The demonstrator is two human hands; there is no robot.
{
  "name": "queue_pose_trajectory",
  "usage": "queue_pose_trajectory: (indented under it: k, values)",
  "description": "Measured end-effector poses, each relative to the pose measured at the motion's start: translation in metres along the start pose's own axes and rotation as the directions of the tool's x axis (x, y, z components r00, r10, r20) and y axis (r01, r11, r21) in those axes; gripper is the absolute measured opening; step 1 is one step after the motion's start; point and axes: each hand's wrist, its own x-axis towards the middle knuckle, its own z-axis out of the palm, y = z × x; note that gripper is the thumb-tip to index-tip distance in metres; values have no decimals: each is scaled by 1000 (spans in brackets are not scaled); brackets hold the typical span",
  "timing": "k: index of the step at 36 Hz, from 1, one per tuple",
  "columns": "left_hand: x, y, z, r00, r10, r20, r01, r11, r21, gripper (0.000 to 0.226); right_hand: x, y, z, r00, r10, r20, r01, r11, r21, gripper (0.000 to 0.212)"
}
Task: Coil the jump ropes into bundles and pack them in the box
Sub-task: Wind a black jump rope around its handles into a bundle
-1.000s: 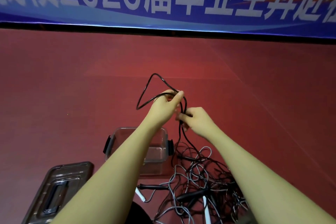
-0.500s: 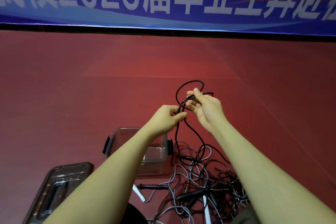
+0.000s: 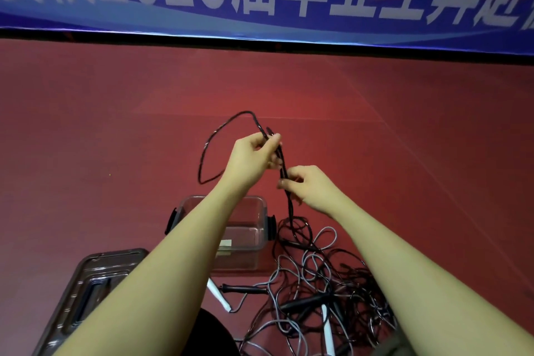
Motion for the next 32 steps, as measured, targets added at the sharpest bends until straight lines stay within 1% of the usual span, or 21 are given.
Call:
queue_pose_trajectory:
  k: [2, 4, 5, 6, 8, 9, 11, 12, 14, 16, 17, 19, 21, 23, 25, 28, 30, 32]
  values:
    - [1, -1, -1, 997, -72, 19, 73, 996, -46, 29, 2, -3, -1, 998, -3, -59, 8, 997, 81, 20]
    - [0, -2, -1, 988, -147, 42, 150, 987, -55, 23, 5, -4, -3, 992, -9, -128, 37, 976, 215, 19]
    - [-2, -3, -2, 984, -169, 57, 169, 986, -3, 20, 6, -5, -4, 987, -8, -159, 52, 959, 278, 19]
    - [-3, -5, -4, 980, -179, 87, 171, 981, 96, 20, 7, -5, -5, 983, -3, -184, 65, 941, 333, 19]
    - [-9, -9, -7, 958, -193, 212, 122, 944, 307, 22, 6, -8, -4, 976, 9, -219, 87, 900, 426, 21]
    - [-11, -11, -7, 938, -204, 281, 93, 927, 362, 20, 6, -9, -3, 972, 14, -234, 99, 880, 464, 21]
    - [-16, -13, -7, 911, -205, 359, 67, 930, 362, 16, 6, -12, -2, 965, 29, -262, 113, 852, 512, 21]
    - [-17, -12, -7, 916, -184, 356, 52, 936, 349, 21, 7, -12, -1, 960, 43, -277, 115, 841, 528, 20]
    - [-16, -13, -6, 947, -112, 302, -1, 937, 349, 30, 8, -13, -1, 952, 74, -296, 118, 804, 583, 21]
    - [-13, -14, -6, 968, -53, 245, -42, 929, 368, 25, 9, -12, -3, 950, 91, -298, 119, 778, 617, 21]
    - [-11, -14, -6, 975, -38, 218, -48, 925, 377, 22, 9, -12, -4, 949, 94, -300, 106, 803, 586, 20]
    - [-8, -16, -7, 986, -24, 165, -42, 922, 385, 20, 9, -11, -6, 953, 85, -290, 51, 901, 432, 19]
    - [-7, -17, -8, 993, -10, 117, -36, 921, 388, 22, 8, -7, -7, 975, 68, -212, -14, 969, 245, 17]
    - [-7, -18, -9, 996, -6, 92, -31, 916, 399, 24, 6, -2, -3, 990, 78, -117, -69, 994, 85, 15]
    - [-6, -20, -10, 997, -8, 74, -23, 912, 409, 22, 6, 0, -1, 993, 56, -107, -51, 997, 50, 8]
    - [-6, -20, -10, 999, 7, 40, -22, 916, 401, 16, 6, -4, -2, 987, 24, -156, -14, 998, 66, 11]
    - [-4, -20, -10, 1000, 21, 14, -25, 915, 403, 16, 7, -7, -1, 989, 39, -141, -27, 996, 85, 15]
    - [-3, -20, -10, 999, 41, 4, -39, 905, 423, 18, 6, -7, 3, 989, 73, -126, -63, 995, 80, 26]
